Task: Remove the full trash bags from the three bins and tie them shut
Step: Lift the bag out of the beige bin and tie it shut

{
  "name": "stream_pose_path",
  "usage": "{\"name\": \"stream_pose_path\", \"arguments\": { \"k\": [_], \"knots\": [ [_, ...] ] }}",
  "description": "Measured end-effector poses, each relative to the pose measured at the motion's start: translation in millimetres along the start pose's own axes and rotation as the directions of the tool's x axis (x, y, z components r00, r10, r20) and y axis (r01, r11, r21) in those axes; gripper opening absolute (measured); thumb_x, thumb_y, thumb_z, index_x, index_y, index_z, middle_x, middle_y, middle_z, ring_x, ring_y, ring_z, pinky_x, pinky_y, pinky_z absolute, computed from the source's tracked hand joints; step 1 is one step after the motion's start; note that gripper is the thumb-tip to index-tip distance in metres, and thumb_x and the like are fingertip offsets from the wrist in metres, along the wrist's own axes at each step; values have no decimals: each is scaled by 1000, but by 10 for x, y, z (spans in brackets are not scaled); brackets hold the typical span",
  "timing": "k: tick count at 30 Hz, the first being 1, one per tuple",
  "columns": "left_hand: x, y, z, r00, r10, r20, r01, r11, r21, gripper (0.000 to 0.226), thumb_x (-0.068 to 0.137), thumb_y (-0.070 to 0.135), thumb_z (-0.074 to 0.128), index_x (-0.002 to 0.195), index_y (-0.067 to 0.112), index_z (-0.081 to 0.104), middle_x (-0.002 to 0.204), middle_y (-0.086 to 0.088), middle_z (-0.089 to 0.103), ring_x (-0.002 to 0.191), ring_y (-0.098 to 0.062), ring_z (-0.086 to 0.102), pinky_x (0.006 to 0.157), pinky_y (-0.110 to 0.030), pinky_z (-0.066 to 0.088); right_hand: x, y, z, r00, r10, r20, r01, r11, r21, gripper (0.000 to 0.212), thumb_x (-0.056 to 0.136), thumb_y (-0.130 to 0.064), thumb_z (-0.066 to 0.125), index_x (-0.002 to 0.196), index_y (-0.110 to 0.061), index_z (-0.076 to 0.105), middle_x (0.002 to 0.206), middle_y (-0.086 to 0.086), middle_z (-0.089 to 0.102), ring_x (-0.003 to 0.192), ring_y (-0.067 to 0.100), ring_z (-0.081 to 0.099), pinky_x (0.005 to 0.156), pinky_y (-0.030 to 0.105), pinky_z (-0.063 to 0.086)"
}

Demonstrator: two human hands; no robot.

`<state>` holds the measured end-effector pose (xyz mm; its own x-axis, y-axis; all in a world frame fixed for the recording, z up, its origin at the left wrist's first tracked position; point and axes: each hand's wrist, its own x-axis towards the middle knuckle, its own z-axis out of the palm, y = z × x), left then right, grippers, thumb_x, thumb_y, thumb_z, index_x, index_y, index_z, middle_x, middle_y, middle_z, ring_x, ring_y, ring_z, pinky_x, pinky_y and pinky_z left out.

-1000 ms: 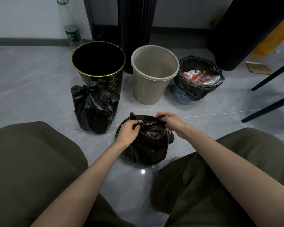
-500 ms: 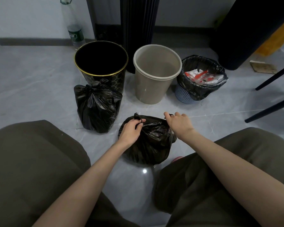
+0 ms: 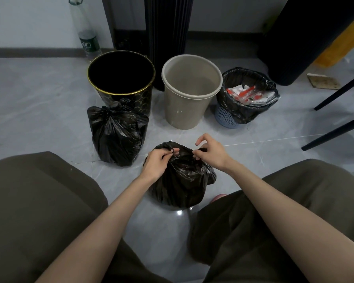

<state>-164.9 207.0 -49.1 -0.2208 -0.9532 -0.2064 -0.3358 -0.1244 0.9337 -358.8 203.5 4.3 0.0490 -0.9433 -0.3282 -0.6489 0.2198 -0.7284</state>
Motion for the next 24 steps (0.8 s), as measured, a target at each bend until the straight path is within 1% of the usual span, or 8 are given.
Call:
{"name": "stream_pose_path", "arguments": {
  "k": [3,5,10,12,14,17,20,24],
  "knots": [
    [-16,39,9,1000,15,23,-14,999,-36,28,94,-2,47,109,5,69,108,2,68,111,-11,61,99,-18,43,-40,18,132,981,192,-42,-148,863,483,19,87,-10,65,102,-10,53,72,5,68,71,14,67,63,19,50],
    [-8,55,11,999,18,50,-17,1000,-24,30,94,-4,45,111,4,68,112,0,67,112,-8,59,98,-13,41,-36,27,205,973,229,-23,-162,754,636,15,89,-7,63,102,-5,56,70,5,64,67,13,66,53,13,47],
    [5,-48,16,998,-56,32,54,998,40,32,91,0,51,101,21,73,100,8,71,103,-10,65,97,-28,48,-16,116,380,972,230,-51,-161,809,565,9,92,-9,59,99,-12,56,69,0,59,59,7,59,61,16,46],
    [-14,-52,28,996,-79,49,77,996,40,34,92,-2,47,105,17,72,106,4,70,109,-14,63,101,-29,46,-18,125,451,974,215,-74,-157,871,465,10,94,-11,54,104,-15,56,71,-2,56,63,8,52,64,19,43],
    [-38,23,69,978,-174,114,187,975,-117,35,94,-3,41,117,10,65,117,-3,66,117,-15,57,106,-30,40,-23,116,512,981,176,-85,-131,913,387,12,96,-12,50,105,-16,56,71,-4,51,65,8,47,63,20,39],
    [-76,216,103,888,-375,264,459,743,-487,36,98,10,36,130,4,52,123,-8,59,115,-16,53,93,-21,44,-43,71,580,987,147,-70,-112,926,360,5,91,-21,59,94,-18,61,66,-7,49,63,6,46,62,19,38],
    [-65,251,60,829,-421,368,559,609,-563,49,99,33,30,138,9,44,144,-6,44,136,-16,35,112,-24,26,-58,74,643,987,124,-101,-84,941,327,10,82,-24,71,74,-25,65,55,-10,41,52,4,38,56,18,34],
    [-98,288,60,810,-419,411,586,547,-598,60,98,45,21,144,9,35,152,-10,32,143,-16,23,120,-29,11,-69,95,702,977,131,-170,-74,949,306,6,78,-27,73,78,-21,74,54,-9,41,51,4,37,57,18,35]
  ]
}}
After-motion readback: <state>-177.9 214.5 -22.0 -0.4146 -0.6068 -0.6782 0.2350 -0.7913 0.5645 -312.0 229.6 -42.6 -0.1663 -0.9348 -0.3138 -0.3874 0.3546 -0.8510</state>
